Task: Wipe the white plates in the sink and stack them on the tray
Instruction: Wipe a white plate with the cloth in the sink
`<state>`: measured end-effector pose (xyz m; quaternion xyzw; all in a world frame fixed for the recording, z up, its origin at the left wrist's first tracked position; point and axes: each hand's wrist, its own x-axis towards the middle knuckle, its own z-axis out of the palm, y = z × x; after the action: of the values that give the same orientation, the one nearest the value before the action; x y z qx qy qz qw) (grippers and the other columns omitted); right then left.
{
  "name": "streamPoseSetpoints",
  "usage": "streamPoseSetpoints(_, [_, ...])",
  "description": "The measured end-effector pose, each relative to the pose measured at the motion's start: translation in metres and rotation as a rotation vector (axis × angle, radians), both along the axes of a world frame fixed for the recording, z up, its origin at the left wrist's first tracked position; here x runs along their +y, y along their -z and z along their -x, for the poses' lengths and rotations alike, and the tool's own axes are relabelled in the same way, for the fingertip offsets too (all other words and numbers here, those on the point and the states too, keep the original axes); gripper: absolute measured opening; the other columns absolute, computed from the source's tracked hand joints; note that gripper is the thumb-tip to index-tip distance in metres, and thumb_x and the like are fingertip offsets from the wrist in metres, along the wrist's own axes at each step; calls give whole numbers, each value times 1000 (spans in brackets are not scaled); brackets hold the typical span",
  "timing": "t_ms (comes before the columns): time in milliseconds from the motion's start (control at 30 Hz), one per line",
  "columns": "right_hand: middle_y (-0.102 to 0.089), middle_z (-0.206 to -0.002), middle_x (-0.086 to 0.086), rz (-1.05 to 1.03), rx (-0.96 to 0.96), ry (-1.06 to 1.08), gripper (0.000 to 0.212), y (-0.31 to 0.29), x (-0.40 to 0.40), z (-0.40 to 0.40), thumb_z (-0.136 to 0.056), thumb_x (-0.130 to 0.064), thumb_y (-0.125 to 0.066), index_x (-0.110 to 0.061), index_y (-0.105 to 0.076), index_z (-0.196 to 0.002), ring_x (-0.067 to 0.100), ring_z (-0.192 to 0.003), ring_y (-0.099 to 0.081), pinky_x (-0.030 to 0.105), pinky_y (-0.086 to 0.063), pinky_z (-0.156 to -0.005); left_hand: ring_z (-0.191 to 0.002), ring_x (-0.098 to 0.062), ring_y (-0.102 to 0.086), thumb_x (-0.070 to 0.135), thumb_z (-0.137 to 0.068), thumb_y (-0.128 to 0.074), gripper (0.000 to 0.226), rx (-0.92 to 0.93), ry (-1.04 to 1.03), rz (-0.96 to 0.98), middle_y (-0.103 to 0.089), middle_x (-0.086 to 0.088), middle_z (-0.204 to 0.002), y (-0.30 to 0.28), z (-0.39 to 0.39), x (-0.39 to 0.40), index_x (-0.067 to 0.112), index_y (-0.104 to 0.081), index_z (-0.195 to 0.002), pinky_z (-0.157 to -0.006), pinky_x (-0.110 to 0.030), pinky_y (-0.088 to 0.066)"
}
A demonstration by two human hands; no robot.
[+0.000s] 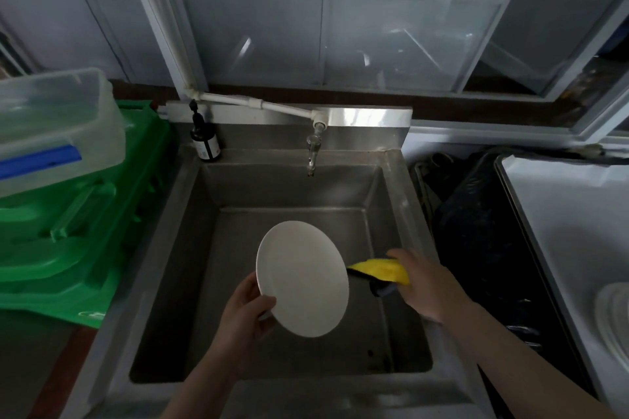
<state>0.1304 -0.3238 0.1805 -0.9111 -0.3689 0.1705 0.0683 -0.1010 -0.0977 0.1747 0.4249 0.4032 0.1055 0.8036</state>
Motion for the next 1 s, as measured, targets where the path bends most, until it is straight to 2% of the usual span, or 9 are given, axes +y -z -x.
streamPoseSetpoints(133, [-45, -139, -2, -182, 38, 87, 58, -27, 4, 8, -88, -16, -60, -28, -42, -142, 24, -116, -56, 37, -48, -87, -107, -35, -63, -10, -89, -54, 47, -8, 7, 5, -65, -6, -120, -7, -4, -3, 26, -59, -119, -78, -47, -58])
streamPoseSetpoints(267, [-56, -123, -7, -399, 128, 187, 55, -35, 12, 22, -78, -10, -59, -36, -53, -126, 18, -109, -58, 39, -50, -86, -96, -37, -61, -12, -88, -52, 45, -50, -1, 27, -65, -12, -116, -11, -7, -7, 17, -59, -122, -69, -42, -57])
streamPoseSetpoints(400, [-57, -114, -17, -565, 235, 262, 50, -34, 23, 42, -80, -11, -64, -42, -52, -116, 6, -104, -56, 17, -44, -77, -99, -37, -65, -2, -73, -67, 52, -101, 36, -1, -67, -13, -117, -20, -8, -11, 17, -62, -121, -69, -43, -58])
streamPoseSetpoints(467, [-53, -116, -21, -619, 288, 270, 56, -30, 26, 49, -80, -15, -74, -43, -47, -120, 5, -109, -53, 16, -41, -80, -92, -33, -68, 4, -64, -65, 57, -125, 58, -14, -70, -11, -110, -26, -9, -12, 15, -62, -120, -63, -41, -59])
streamPoseSetpoints(600, [-49, -125, -17, -645, 341, 267, 61, -25, 28, 55, -77, -34, -82, -46, -45, -124, 4, -113, -49, 28, -44, -91, -79, -29, -70, 7, -61, -63, 58, -157, 86, -46, -72, -10, -99, -36, -9, -12, 15, -63, -119, -58, -40, -58])
streamPoseSetpoints(767, [-52, -127, -14, -744, 299, 307, 45, -26, 27, 61, -89, -57, -60, -38, -55, -130, 2, -117, -51, 27, -44, -96, -89, -35, -68, 13, -60, -70, 58, -197, 104, -94, -71, -16, -111, -48, -7, -11, 18, -65, -118, -69, -45, -56])
streamPoseSetpoints(867, [-64, -109, -11, -815, 246, 290, 28, -41, 28, 63, -94, -56, -57, -37, -65, -112, -1, -101, -60, 23, -51, -84, -94, -32, -69, 13, -66, -64, 56, -219, 119, -153, -72, -12, -113, -58, -8, -9, 18, -65, -122, -71, -43, -57])
streamPoseSetpoints(933, [-68, -90, -5, -870, 236, 294, 23, -49, 30, 64, -95, -51, -58, -31, -68, -94, 3, -83, -65, 26, -54, -69, -94, -28, -71, 12, -68, -65, 56, -230, 149, -187, -72, -12, -115, -63, -9, -7, 18, -66, -124, -71, -41, -58])
streamPoseSetpoints(1000, [-68, -82, -6, -870, 228, 323, 21, -51, 32, 61, -95, -50, -58, -31, -66, -90, 6, -75, -65, 30, -54, -63, -97, -27, -71, 11, -70, -65, 56, -236, 184, -223, -72, -10, -117, -69, -11, -6, 18, -65, -125, -72, -40, -58])
